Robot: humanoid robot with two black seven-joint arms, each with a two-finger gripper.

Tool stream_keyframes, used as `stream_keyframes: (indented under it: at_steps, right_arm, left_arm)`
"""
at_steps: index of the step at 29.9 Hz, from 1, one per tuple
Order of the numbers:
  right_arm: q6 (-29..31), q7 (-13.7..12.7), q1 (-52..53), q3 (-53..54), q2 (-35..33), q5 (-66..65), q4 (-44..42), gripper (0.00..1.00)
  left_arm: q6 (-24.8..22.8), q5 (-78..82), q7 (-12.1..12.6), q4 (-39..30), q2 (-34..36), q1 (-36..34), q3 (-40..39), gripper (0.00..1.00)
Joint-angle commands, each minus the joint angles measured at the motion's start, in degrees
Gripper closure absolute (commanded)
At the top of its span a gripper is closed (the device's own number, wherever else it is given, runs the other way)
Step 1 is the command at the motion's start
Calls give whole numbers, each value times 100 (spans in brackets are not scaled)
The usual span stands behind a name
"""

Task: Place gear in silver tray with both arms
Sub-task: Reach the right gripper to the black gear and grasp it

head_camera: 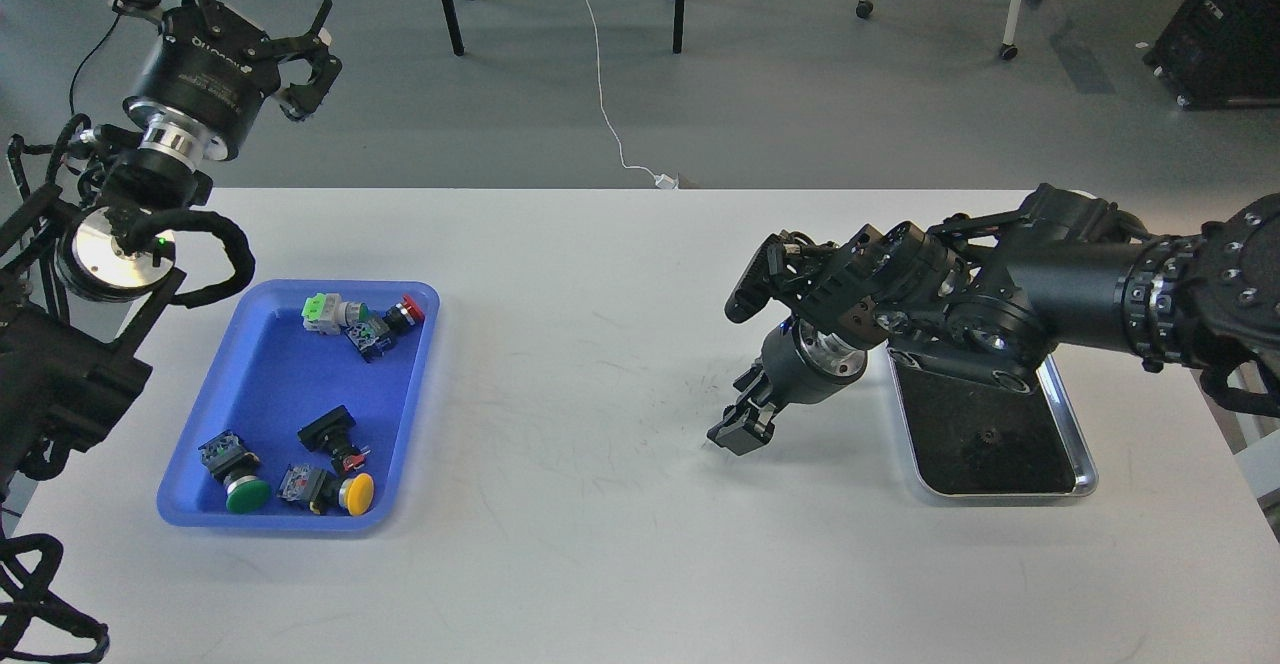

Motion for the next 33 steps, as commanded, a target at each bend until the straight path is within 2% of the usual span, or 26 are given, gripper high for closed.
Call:
stream_keyframes:
  at_steps: [1, 17, 23, 27, 31, 33]
  right_arm:
    - [-73, -1, -80, -3, 165, 1, -70, 35]
    - [-108, -1, -80, -205, 201, -17, -149, 39]
    - [-108, -1, -80, -223, 192, -96, -140, 45]
    - [-108, -1, -71, -223, 201, -96, -140, 55]
    - [-100, -1, -54, -232, 201, -140, -140, 73]
    - [-117, -1, -45, -241, 201, -184, -158, 77]
  left_arm:
    - [-2, 35, 7, 0, 24, 0, 33, 2]
    - [-2, 52, 7, 0, 129, -9, 42, 2]
    - [-2, 52, 7, 0, 182, -9, 42, 2]
    - [-2, 52, 7, 0, 217, -9, 42, 2]
    - [-2, 52, 7, 0, 252, -9, 42, 2]
    - [-11, 44, 7, 0, 252, -9, 42, 2]
